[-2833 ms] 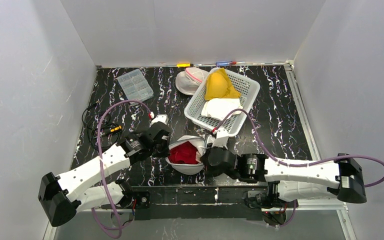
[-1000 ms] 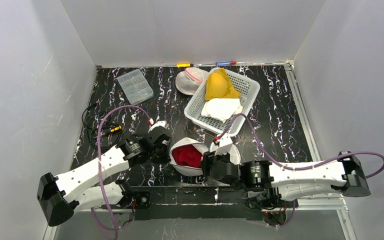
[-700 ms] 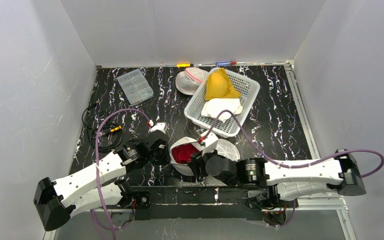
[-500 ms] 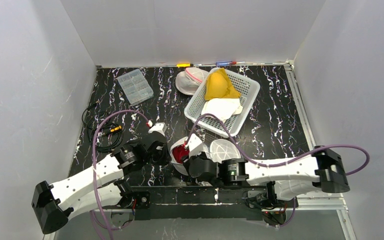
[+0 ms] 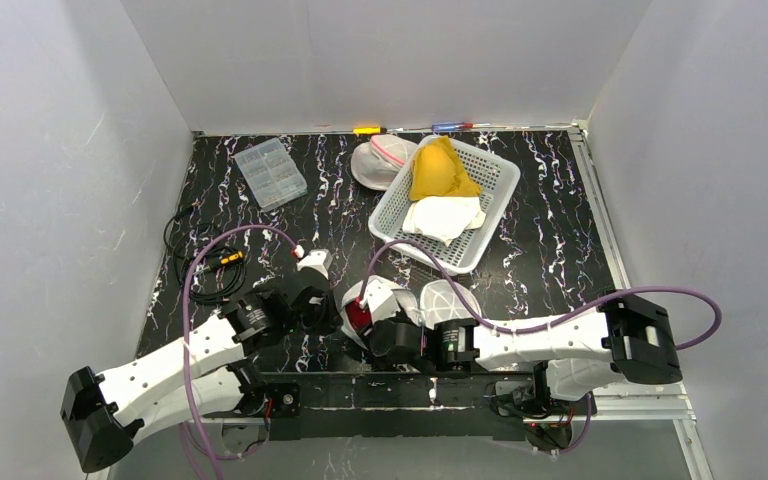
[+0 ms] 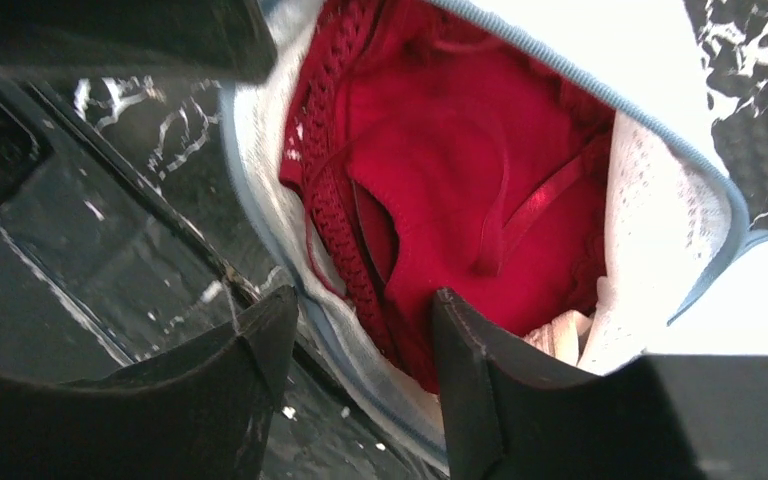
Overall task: Unzip the laundry bag and remove the bra
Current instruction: Open the laundry bag at the center of the board.
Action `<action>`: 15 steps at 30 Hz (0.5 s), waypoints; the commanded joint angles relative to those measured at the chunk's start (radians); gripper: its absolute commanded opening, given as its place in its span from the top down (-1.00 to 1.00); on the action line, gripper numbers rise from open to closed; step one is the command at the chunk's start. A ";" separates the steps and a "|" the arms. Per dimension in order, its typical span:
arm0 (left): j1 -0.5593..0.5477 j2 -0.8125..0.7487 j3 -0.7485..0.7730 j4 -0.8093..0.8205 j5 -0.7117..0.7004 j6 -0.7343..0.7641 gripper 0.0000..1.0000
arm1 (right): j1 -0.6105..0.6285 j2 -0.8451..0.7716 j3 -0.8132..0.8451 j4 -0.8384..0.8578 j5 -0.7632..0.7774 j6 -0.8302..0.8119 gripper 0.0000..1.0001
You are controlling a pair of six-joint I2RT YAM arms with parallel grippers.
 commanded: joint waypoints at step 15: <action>-0.005 -0.065 -0.054 -0.014 -0.002 0.039 1.00 | 0.000 -0.073 0.160 -0.049 0.066 -0.092 -0.31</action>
